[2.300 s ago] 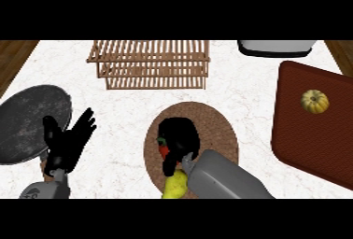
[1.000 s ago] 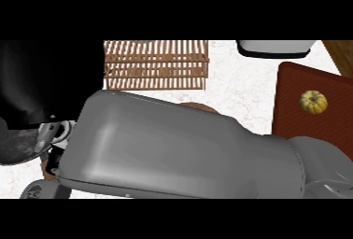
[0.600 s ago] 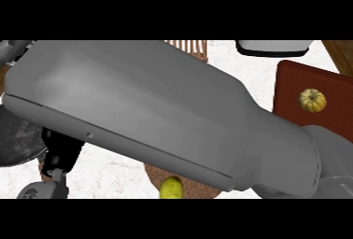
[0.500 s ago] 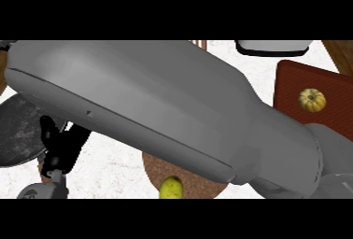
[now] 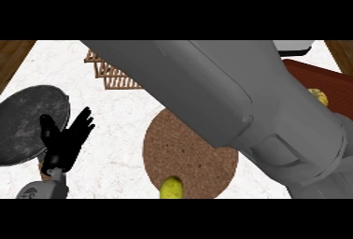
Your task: Pick the bell pepper from the placemat and place it in the tiered shelf
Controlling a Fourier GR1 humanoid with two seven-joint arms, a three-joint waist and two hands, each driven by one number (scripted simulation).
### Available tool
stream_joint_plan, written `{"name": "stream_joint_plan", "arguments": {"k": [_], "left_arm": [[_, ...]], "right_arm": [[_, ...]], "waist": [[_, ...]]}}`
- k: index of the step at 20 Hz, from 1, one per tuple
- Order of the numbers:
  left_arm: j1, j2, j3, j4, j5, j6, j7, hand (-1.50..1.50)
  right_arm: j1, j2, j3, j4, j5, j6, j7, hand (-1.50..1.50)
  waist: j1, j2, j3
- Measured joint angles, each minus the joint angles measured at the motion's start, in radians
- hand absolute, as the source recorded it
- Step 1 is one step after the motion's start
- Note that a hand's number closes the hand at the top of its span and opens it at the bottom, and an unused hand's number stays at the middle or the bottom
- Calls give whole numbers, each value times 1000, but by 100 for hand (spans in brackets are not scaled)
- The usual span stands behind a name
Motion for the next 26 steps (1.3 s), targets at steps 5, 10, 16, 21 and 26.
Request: {"name": "stream_joint_plan", "arguments": {"k": [5, 10, 16, 21, 26], "left_arm": [[-8, 0, 2, 3, -1, -4, 4, 0], [-13, -10, -4, -5, -11, 8, 18, 0], [-13, -13, -4, -6, -11, -1, 6, 0], [-16, -21, -11, -5, -18, -1, 2, 0], [-5, -13, -8, -20, -17, -9, 9, 0]], "right_arm": [[10, 2, -28, 106, 9, 26, -107, 150], [13, 1, -54, 201, 32, 14, -188, 150], [15, 12, -78, 309, 59, -31, -274, 150], [4, 20, -103, 362, 70, -73, -335, 150], [20, 24, -127, 396, 71, -94, -413, 150]], "waist": [[2, 2, 0], [5, 4, 0], [17, 9, 0], [22, 11, 0], [25, 11, 0]]}}
